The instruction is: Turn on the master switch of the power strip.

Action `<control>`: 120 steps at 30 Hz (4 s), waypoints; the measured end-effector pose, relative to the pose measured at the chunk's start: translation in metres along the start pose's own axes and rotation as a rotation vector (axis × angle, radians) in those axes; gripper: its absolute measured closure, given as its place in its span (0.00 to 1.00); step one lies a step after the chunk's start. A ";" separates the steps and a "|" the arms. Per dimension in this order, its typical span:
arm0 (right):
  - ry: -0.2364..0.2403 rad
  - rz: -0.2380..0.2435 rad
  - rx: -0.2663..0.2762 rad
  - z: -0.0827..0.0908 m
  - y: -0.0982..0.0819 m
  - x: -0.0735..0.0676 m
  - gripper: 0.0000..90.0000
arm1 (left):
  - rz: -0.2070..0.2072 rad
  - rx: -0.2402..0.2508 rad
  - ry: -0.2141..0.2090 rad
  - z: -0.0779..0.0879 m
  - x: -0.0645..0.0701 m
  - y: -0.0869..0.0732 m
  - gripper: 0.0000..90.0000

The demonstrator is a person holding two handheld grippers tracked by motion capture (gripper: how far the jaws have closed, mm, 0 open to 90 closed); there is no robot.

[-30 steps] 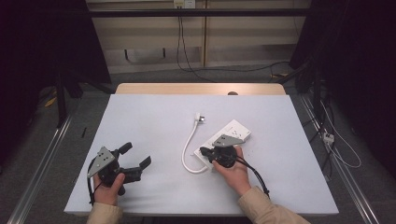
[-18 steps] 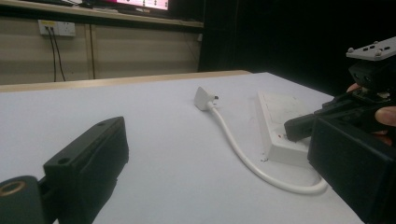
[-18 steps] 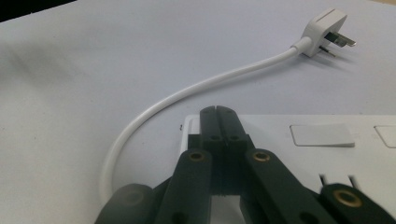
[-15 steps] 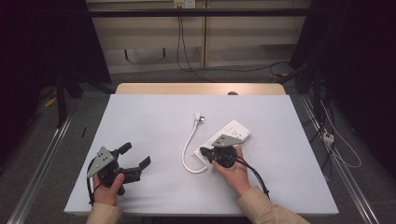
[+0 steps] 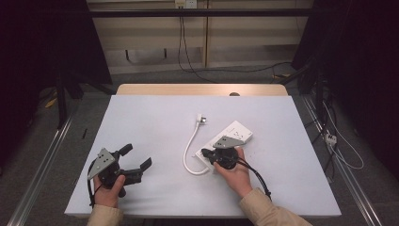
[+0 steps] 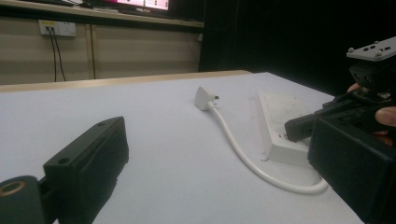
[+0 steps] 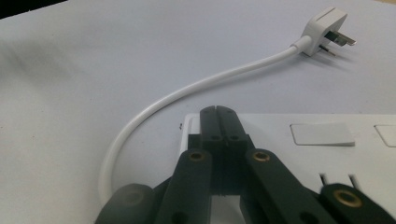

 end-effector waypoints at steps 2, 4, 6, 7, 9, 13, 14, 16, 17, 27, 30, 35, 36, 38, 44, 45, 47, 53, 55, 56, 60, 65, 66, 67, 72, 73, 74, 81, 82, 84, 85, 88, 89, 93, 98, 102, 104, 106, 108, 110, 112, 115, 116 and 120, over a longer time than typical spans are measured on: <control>0.001 -0.002 0.000 0.000 0.000 0.000 1.00 | 0.000 0.000 0.000 0.000 0.000 0.000 0.05; 0.001 0.001 0.002 0.000 0.000 0.000 1.00 | 0.002 0.001 0.000 0.000 0.000 0.000 0.05; -0.003 0.003 0.004 0.000 0.000 0.000 1.00 | 0.002 0.002 0.001 0.001 0.000 0.000 0.05; -0.003 0.006 0.004 0.000 0.000 0.000 1.00 | 0.002 0.002 0.002 0.001 -0.001 0.000 0.05; 0.001 -0.002 0.012 0.001 0.001 0.000 1.00 | 0.001 0.003 0.002 0.001 -0.001 0.001 0.05; -0.005 -0.002 0.018 0.002 0.002 0.001 1.00 | 0.001 0.004 0.002 0.001 -0.002 0.000 0.05; -0.004 -0.003 0.020 0.002 0.002 0.002 1.00 | 0.001 0.005 0.003 0.001 -0.002 0.000 0.05; 0.007 -0.008 0.021 0.002 0.002 0.001 1.00 | 0.009 0.009 0.006 0.001 -0.002 0.001 0.05; 0.007 -0.005 0.023 0.002 0.002 0.000 1.00 | 0.007 0.009 0.005 0.001 -0.002 0.001 0.05; 0.001 -0.006 0.054 0.005 0.006 0.002 0.93 | 0.005 0.005 0.002 0.001 -0.003 0.000 0.05; 0.005 -0.009 0.047 0.005 0.005 0.003 0.91 | 0.011 0.011 0.003 0.001 -0.002 0.001 0.05; 0.016 -0.004 0.051 0.006 0.005 -0.001 0.84 | 0.004 0.004 -0.002 0.000 -0.002 0.000 0.05; 0.018 -0.005 0.051 0.007 0.005 -0.001 0.83 | 0.003 0.004 -0.003 0.000 -0.002 0.000 0.05; 0.019 -0.002 0.049 0.007 0.006 -0.001 0.78 | 0.008 0.008 -0.004 -0.001 -0.001 0.001 0.05; 0.029 -0.016 0.048 0.008 0.006 0.000 0.64 | 0.010 0.007 -0.005 -0.002 -0.001 0.001 0.05; 0.032 -0.013 0.048 0.009 0.006 0.000 0.63 | 0.009 0.008 -0.005 -0.002 -0.001 0.001 0.05; 0.031 -0.007 0.050 0.009 0.007 0.000 0.58 | 0.008 0.005 -0.006 -0.002 -0.001 0.000 0.05; 0.048 -0.020 0.046 0.012 0.007 0.000 0.45 | 0.007 0.004 -0.012 -0.004 0.000 0.001 0.05; 0.047 -0.023 0.045 0.013 0.007 0.001 0.42 | 0.005 0.003 -0.012 -0.004 0.000 0.000 0.05; 0.053 -0.023 0.042 0.014 0.007 0.001 0.41 | 0.006 0.001 -0.013 -0.004 0.000 0.000 0.05; 0.062 -0.032 0.039 0.016 0.007 0.001 0.34 | 0.005 0.001 -0.009 -0.003 -0.001 0.000 0.05; 0.074 -0.035 0.043 0.021 0.006 0.001 0.28 | 0.008 0.002 -0.007 -0.002 -0.001 0.000 0.05; 0.076 -0.037 0.044 0.022 0.006 0.001 0.26 | 0.009 0.003 -0.007 -0.002 -0.001 0.000 0.05; 0.076 -0.040 0.044 0.023 0.006 0.002 0.25 | 0.008 0.003 -0.008 -0.001 -0.001 0.000 0.05; 0.072 -0.037 0.056 0.032 0.005 0.006 0.22 | 0.011 0.004 -0.006 -0.002 -0.001 0.000 0.05; 0.070 -0.040 0.057 0.034 0.004 0.007 0.22 | 0.010 0.003 -0.007 -0.002 -0.001 0.000 0.05; 0.071 -0.040 0.060 0.035 0.004 0.008 0.22 | 0.008 0.003 -0.007 -0.002 -0.001 0.000 0.05; 0.063 -0.039 0.077 0.046 0.002 0.015 0.20 | 0.005 0.002 -0.010 -0.003 0.000 0.000 0.05; 0.061 -0.039 0.077 0.048 0.002 0.015 0.20 | 0.005 0.003 -0.010 -0.003 0.000 0.000 0.05; 0.060 -0.042 0.080 0.051 0.001 0.017 0.20 | 0.005 0.003 -0.011 -0.003 0.000 0.000 0.05; 0.058 -0.041 0.081 0.052 0.000 0.018 0.20 | 0.006 0.004 -0.010 -0.003 0.000 0.001 0.05; 0.058 -0.043 0.081 0.055 -0.001 0.019 0.19 | 0.006 0.004 -0.010 -0.003 0.000 0.000 0.05; 0.058 -0.040 0.081 0.056 -0.001 0.020 0.19 | 0.006 0.003 -0.010 -0.003 0.000 0.000 0.05; 0.054 -0.039 0.084 0.059 -0.002 0.021 0.19 | 0.005 0.000 -0.012 -0.004 0.001 0.000 0.05; 0.051 -0.038 0.086 0.064 -0.004 0.024 0.19 | 0.007 0.001 -0.012 -0.004 0.001 0.000 0.05; 0.046 -0.036 0.089 0.068 -0.007 0.027 0.19 | 0.006 0.001 -0.012 -0.004 0.001 0.000 0.05; 0.043 -0.037 0.090 0.071 -0.008 0.028 0.19 | 0.006 0.002 -0.012 -0.004 0.001 0.000 0.05; 0.039 -0.038 0.089 0.073 -0.009 0.030 0.19 | 0.006 0.001 -0.012 -0.004 0.001 0.000 0.05; 0.038 -0.041 0.091 0.075 -0.010 0.031 0.19 | 0.007 0.001 -0.013 -0.005 0.001 0.000 0.05; 0.037 -0.041 0.092 0.077 -0.011 0.033 0.19 | 0.003 -0.001 -0.013 -0.005 0.001 0.000 0.05; 0.035 -0.039 0.094 0.078 -0.012 0.034 0.19 | 0.005 -0.001 -0.014 -0.005 0.002 0.000 0.05; 0.036 -0.038 0.092 0.081 -0.013 0.036 0.19 | 0.005 -0.001 -0.014 -0.005 0.002 0.000 0.05; 0.035 -0.038 0.092 0.081 -0.013 0.036 0.19 | 0.006 0.000 -0.014 -0.006 0.002 0.000 0.05; 0.030 -0.039 0.091 0.084 -0.015 0.038 0.19 | 0.006 -0.001 -0.013 -0.005 0.002 0.000 0.05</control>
Point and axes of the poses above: each handheld gripper's, and its own axes: z roughly backward along the jaws, y roughly out of its top, x roughly to its right, the point moved 3 cm from there along -z, roughly forward along the jaws, and after that the axes turned 10 degrees about -z, right-handed, at the moved point
